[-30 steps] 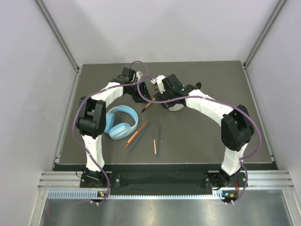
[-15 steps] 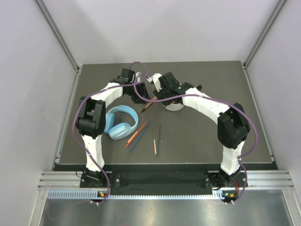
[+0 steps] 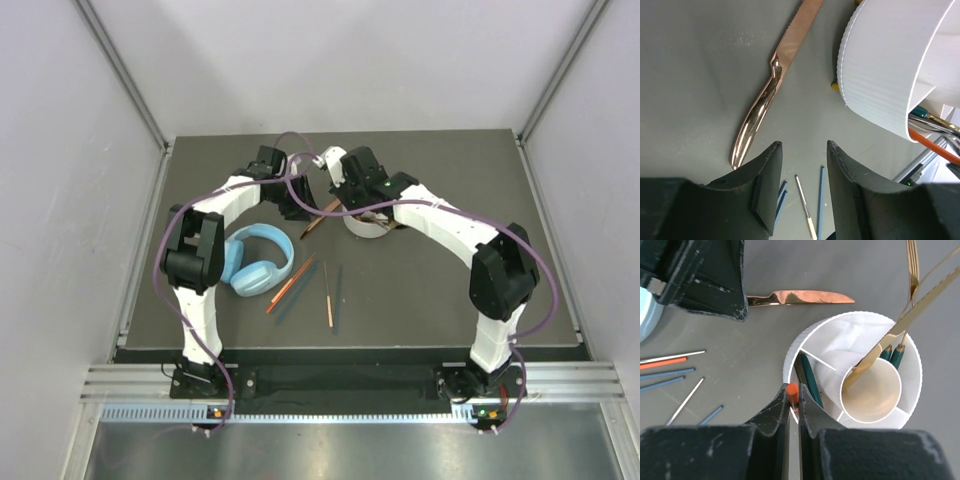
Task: Sort the eating utensils into containers
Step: Pick up the chopstick from the container, then place the chopstick in the container.
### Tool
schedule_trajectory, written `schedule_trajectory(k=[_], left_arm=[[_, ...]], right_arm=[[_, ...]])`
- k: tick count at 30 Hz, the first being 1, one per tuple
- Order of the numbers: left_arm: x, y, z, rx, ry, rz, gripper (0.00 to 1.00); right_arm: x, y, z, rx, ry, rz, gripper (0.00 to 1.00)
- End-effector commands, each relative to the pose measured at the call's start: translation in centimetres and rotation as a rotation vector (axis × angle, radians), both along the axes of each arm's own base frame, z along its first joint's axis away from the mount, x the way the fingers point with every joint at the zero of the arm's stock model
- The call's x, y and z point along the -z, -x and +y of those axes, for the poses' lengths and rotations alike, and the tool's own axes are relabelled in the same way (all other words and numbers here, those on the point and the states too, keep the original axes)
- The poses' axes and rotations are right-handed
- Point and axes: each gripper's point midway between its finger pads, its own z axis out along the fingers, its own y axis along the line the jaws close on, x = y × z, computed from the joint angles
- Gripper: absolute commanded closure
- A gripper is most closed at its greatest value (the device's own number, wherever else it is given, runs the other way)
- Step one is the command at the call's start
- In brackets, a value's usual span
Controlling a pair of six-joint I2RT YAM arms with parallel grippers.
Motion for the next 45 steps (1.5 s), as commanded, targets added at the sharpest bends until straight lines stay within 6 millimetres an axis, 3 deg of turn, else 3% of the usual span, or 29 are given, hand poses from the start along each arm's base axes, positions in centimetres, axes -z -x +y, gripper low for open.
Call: schedule_trajectory(k=[1, 7, 15, 21, 28, 45], left_arm=[[-2.1, -0.3, -0.9, 0.032, 0.045, -0.049, 0.54], [-2.6, -0.2, -3.5, 0.08, 0.057, -0.051, 0.54], [-2.2, 0.5, -7.0, 0.137, 0.095, -0.027, 0.53], [-1.8, 0.9, -8.1, 0.147, 0.092, -0.014, 0.53], [-1.6, 2.4, -7.4, 0.169, 0.061, 0.004, 0.53], [-0.4, 3.7, -5.9, 0.179, -0.004, 0.024, 0.54]], right_arm=[[-5.3, 1.3, 1.1, -0.04, -0.081, -0.047, 1.0], [-6.8, 1.0, 1.2, -0.041, -0.094, -0.074, 1.0], [-10.7, 0.2, 1.5, -0.041, -0.13, -0.148, 1.0], [-12.0, -0.8, 1.8, -0.035, -0.138, -0.186, 1.0], [-14.3, -1.3, 2.3, -0.037, -0.171, -0.232, 1.0], [-8.4, -4.2, 5.6, -0.087, -0.194, -0.269, 1.0]])
